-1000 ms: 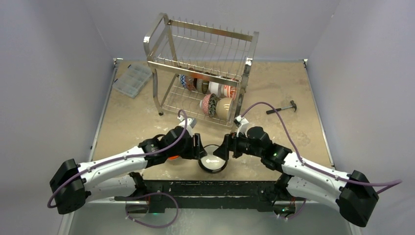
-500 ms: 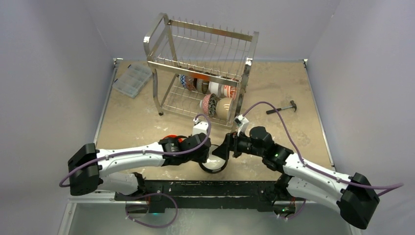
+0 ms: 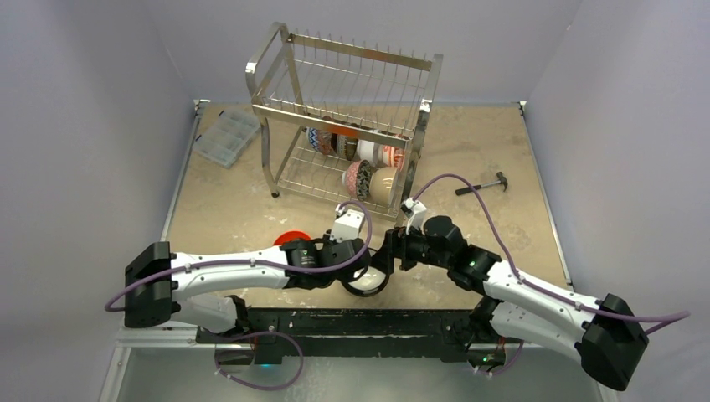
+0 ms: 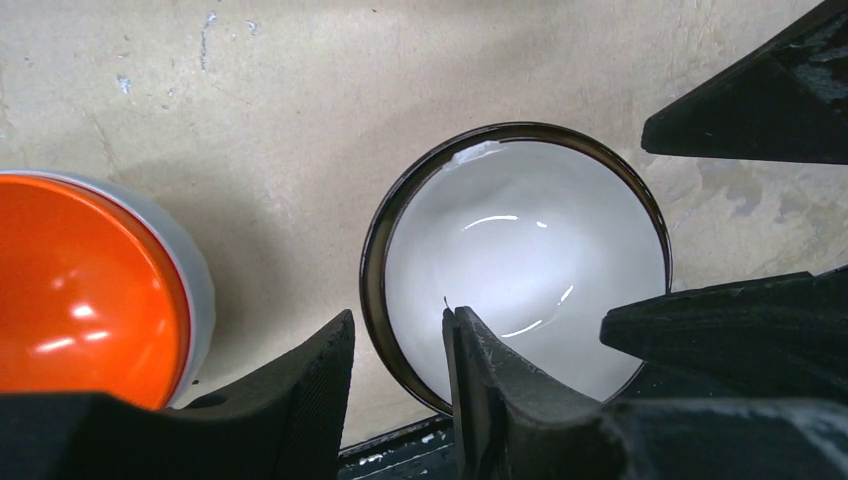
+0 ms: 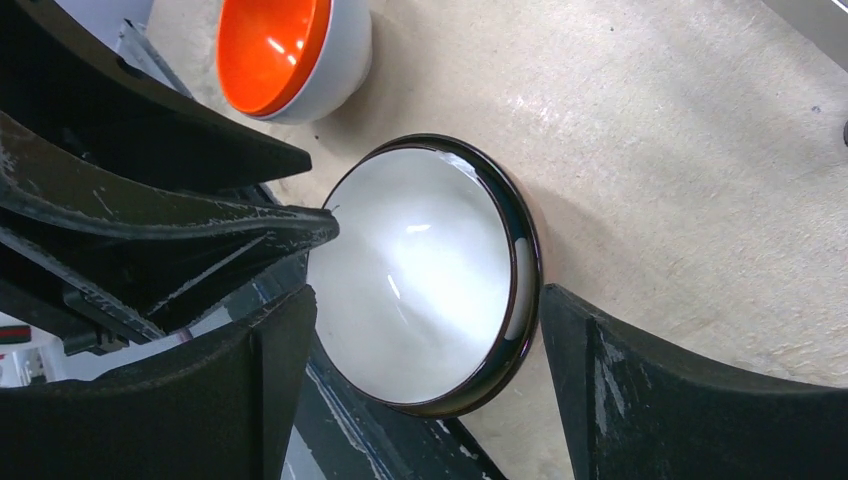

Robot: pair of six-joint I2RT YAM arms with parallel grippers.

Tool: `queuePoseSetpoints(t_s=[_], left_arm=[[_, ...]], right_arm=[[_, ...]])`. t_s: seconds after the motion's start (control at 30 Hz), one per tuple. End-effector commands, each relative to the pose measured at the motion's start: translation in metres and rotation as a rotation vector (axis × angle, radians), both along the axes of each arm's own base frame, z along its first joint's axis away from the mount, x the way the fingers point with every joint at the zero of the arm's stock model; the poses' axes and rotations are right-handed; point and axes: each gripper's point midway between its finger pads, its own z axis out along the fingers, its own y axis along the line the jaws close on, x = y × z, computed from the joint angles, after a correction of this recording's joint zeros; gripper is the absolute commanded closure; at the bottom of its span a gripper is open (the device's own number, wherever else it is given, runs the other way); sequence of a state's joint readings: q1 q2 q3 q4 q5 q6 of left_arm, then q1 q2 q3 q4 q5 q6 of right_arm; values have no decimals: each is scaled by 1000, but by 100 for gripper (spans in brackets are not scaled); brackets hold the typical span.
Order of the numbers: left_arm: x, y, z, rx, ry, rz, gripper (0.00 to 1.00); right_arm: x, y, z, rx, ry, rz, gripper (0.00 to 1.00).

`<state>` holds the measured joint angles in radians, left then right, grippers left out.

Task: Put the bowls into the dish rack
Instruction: Pick up the bowl from the center of the board.

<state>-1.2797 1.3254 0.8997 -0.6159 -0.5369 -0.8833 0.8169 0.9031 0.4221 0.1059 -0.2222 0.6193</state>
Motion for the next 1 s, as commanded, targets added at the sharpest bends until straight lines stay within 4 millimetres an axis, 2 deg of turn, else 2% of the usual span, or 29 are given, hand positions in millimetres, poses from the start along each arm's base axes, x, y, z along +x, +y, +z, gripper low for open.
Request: queuePoseSetpoints(t_s=[0.0,0.27,0.3,0.37,0.47,0.5,0.77,0.97], left_arm=[[5,-1,12,-24,-33,30,62],[4,-4,-14,53,-1,24,71],[5,-4,-15,62,-3,25,73],[6,-5,-13,69,-7,23,84],[8,-5,-8,65,-20,23,99],[9,-6,-4,54,-26,25,100],[10,-17,27,-84,-58,14,100],[14,-14,50,-166,-100,44,100]], right_arm=[[11,1,14,-9,-63,-8,17],[18,1,20,-17,-93,-22,17],[18,1,20,-19,-91,-21,17],[18,1,22,-19,-90,-21,18],[19,1,26,-14,-102,-28,18],[19,1,26,-14,-103,-28,18],[18,4,31,-3,-105,-8,17],[14,7,35,18,-111,21,18]])
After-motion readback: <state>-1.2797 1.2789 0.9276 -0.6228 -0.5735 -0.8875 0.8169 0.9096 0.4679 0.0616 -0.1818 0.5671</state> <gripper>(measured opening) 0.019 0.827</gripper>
